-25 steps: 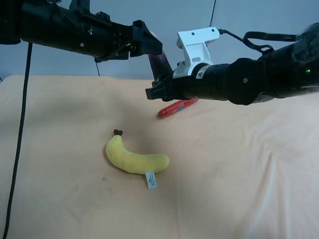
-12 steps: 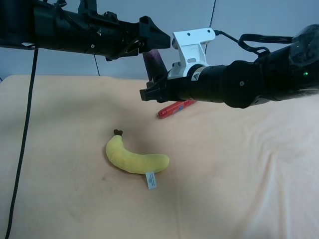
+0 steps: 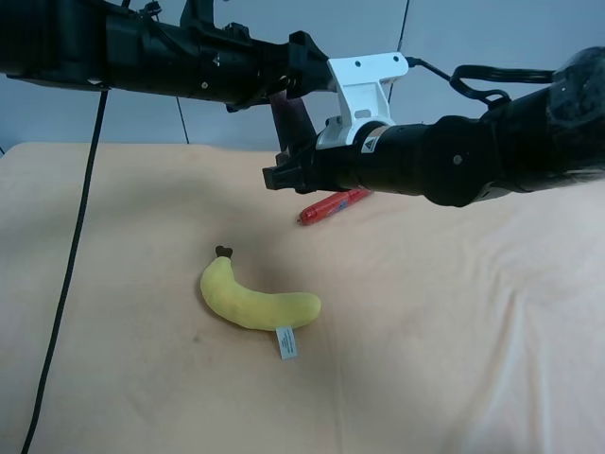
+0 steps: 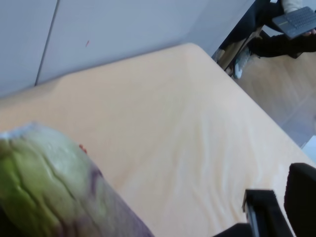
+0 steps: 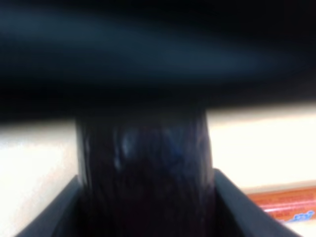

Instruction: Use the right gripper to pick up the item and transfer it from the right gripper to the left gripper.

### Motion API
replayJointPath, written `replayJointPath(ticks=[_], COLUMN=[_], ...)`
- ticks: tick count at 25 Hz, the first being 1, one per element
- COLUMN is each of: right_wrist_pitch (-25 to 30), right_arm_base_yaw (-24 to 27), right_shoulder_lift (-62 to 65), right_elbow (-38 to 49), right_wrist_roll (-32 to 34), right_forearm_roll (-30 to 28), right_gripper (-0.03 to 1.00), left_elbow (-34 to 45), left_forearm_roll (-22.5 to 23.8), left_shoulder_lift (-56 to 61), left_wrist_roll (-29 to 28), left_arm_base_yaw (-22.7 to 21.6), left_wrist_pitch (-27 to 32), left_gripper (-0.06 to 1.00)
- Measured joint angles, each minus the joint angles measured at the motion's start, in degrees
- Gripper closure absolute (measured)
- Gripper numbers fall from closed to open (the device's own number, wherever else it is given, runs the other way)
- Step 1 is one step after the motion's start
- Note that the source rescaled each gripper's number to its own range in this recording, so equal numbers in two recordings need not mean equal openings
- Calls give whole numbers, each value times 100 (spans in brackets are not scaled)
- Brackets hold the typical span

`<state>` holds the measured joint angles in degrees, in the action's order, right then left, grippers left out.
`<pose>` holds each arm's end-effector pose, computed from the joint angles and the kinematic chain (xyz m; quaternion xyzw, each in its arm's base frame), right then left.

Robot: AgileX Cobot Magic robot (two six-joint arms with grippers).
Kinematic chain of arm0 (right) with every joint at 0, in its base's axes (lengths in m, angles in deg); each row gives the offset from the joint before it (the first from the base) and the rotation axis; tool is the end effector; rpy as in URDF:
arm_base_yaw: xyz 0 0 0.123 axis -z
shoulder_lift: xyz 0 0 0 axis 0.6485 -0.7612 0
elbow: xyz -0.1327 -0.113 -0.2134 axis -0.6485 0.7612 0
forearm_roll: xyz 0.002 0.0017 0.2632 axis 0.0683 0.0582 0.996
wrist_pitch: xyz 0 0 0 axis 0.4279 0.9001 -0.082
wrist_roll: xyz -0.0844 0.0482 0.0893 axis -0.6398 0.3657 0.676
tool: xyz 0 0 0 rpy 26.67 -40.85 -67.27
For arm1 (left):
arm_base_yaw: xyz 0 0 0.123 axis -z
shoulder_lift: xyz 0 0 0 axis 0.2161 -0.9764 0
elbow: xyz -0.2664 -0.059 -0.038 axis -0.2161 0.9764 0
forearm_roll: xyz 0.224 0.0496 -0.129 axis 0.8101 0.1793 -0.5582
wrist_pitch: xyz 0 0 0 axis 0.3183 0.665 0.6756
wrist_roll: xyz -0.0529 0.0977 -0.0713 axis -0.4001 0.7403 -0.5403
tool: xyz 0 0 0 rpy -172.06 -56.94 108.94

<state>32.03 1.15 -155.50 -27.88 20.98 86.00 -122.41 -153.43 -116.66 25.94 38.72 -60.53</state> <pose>0.3139 0.2393 0.1682 -0.2145 0.8217 0.1640 0.5020 0.3724 -0.2408 0.2283 0.1860 0.8097 -0.3436 0.4378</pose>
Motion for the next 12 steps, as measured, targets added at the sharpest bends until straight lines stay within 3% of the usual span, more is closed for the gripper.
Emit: replayJointPath(ticks=[4, 6, 12], right_wrist_pitch=[-31, -37, -56], right_arm_base_yaw=[0, 0, 0], right_shoulder_lift=[0, 0, 0], right_elbow=[0, 0, 0], right_wrist_roll=[5, 5, 5], right_forearm_roll=[0, 0, 0], right_gripper=[96, 96, 96], left_elbow=[-78, -97, -111], left_forearm_roll=[0, 0, -17], left_shoulder_lift=[-40, -101, -352], left_wrist_roll=[0, 0, -5], left_arm_base_yaw=[0, 0, 14], left_wrist_pitch=[24, 24, 99], left_gripper=[-2, 5, 48])
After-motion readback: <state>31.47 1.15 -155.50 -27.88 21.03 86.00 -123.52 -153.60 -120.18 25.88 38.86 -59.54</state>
